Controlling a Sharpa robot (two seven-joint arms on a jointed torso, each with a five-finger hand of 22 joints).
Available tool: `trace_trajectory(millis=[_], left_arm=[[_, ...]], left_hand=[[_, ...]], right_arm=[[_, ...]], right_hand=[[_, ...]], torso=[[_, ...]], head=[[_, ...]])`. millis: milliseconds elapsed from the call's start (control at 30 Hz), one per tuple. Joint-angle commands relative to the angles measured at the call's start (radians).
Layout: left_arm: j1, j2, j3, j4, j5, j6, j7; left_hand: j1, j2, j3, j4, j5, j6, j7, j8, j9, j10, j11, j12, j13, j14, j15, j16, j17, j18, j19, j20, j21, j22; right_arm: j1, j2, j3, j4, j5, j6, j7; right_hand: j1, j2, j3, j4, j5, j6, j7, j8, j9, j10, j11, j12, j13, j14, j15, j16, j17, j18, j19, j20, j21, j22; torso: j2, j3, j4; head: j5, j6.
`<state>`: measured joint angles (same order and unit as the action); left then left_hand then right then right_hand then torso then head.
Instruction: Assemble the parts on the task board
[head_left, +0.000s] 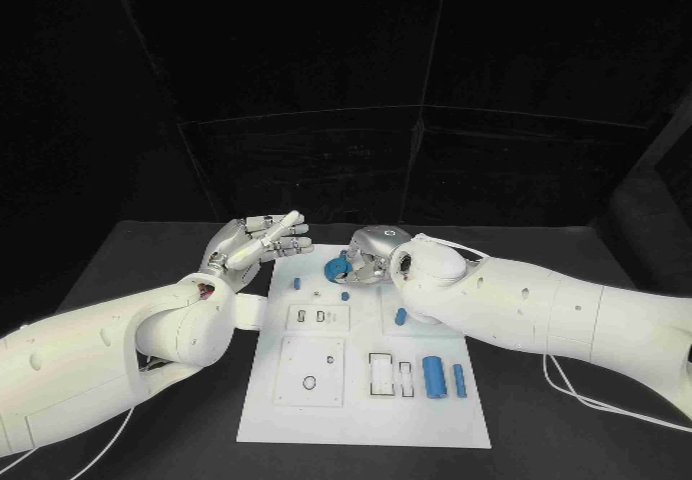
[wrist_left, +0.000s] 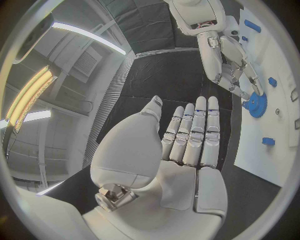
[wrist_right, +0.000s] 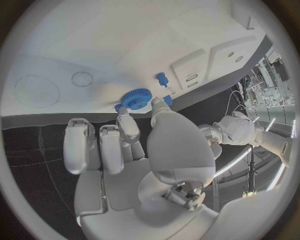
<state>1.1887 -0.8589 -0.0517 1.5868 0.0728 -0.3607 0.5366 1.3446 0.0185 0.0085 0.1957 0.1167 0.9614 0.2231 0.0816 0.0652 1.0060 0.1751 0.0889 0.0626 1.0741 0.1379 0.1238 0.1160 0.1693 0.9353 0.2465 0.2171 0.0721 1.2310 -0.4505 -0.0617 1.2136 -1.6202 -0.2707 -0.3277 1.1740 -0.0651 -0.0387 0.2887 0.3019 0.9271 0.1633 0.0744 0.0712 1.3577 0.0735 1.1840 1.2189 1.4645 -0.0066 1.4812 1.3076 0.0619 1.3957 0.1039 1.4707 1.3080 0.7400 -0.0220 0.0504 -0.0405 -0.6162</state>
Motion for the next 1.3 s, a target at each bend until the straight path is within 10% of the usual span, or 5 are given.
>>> trace_trajectory(millis=[33,400,600,967,1300], left_arm=[[0.002,0.0,0.001,0.001,-0.006,0.013,0.002],[0.002,-0.004,0.001,0.001,-0.006,0.013,0.003],[0.002,-0.006,0.001,0.0,-0.006,0.014,0.005],[0.001,0.003,0.001,-0.014,-0.006,0.024,0.002],[0.001,0.007,0.0,-0.022,-0.006,0.024,0.002]], left_hand=[[-0.002,0.009,-0.001,-0.006,-0.004,0.0,0.004,-0.004,-0.001,0.001,0.005,-0.006,0.0,0.001,0.001,-0.003,0.0,0.014,0.008,0.001,-0.006,-0.002],[-0.002,0.009,-0.001,-0.006,-0.004,-0.001,0.005,-0.005,-0.001,0.0,0.006,-0.007,0.0,0.001,0.001,-0.005,0.0,0.014,0.008,0.002,-0.007,-0.002],[-0.002,0.009,-0.002,-0.008,-0.004,-0.001,0.004,-0.006,-0.001,0.0,0.006,-0.009,0.0,-0.003,0.003,-0.009,-0.001,0.013,0.002,0.003,-0.013,-0.004],[0.0,0.012,-0.001,-0.009,-0.003,0.001,0.002,-0.005,0.0,0.003,0.005,-0.008,0.001,-0.004,0.003,-0.011,-0.001,0.013,0.0,0.003,-0.016,-0.005],[0.0,0.014,-0.001,-0.01,-0.003,0.003,0.001,-0.005,0.0,0.004,0.004,-0.008,0.001,-0.004,0.003,-0.012,-0.001,0.013,-0.001,0.004,-0.017,-0.005]], right_arm=[[0.002,-0.011,0.0,0.013,0.023,-0.018,0.015],[0.009,-0.171,0.0,0.141,0.136,-0.112,0.146],[0.025,-0.303,-0.001,0.18,0.428,-0.081,0.346],[0.029,-0.395,-0.002,0.121,0.544,-0.076,0.456],[0.008,-0.396,-0.003,0.064,0.528,-0.063,0.446]], right_hand=[[0.01,0.017,-0.01,-0.003,0.011,-0.007,0.0,-0.005,-0.001,0.006,0.002,0.008,0.005,0.064,0.008,0.002,0.057,-0.006,0.003,0.008,0.005,0.003],[0.083,0.015,-0.033,-0.028,-0.001,0.015,-0.006,0.005,0.003,0.014,-0.003,0.024,0.023,0.06,0.005,-0.007,0.042,-0.003,-0.005,0.007,0.001,-0.007],[0.269,0.034,0.004,-0.132,-0.057,0.034,-0.012,0.01,0.004,-0.017,-0.012,-0.021,-0.01,0.056,-0.004,-0.017,0.029,0.007,-0.039,-0.002,-0.02,-0.055],[0.319,0.016,0.0,-0.176,-0.041,0.026,-0.009,0.002,0.0,-0.048,-0.009,-0.073,-0.052,0.06,-0.002,-0.01,0.047,0.01,-0.052,0.0,-0.03,-0.072],[0.315,0.009,-0.009,-0.18,-0.029,0.017,-0.007,-0.002,-0.001,-0.048,-0.008,-0.076,-0.056,0.061,-0.001,-0.007,0.052,0.01,-0.051,0.0,-0.029,-0.071]], torso=[[0.0,0.0006,0.0004],[-0.002,-0.0015,-0.0033],[-0.007,-0.0016,-0.0133],[-0.008,0.0056,-0.0224],[-0.007,0.0044,-0.0199]], head=[[-0.001,0.001],[0.0,0.008],[-0.003,0.015],[-0.023,0.025],[-0.028,0.021]])
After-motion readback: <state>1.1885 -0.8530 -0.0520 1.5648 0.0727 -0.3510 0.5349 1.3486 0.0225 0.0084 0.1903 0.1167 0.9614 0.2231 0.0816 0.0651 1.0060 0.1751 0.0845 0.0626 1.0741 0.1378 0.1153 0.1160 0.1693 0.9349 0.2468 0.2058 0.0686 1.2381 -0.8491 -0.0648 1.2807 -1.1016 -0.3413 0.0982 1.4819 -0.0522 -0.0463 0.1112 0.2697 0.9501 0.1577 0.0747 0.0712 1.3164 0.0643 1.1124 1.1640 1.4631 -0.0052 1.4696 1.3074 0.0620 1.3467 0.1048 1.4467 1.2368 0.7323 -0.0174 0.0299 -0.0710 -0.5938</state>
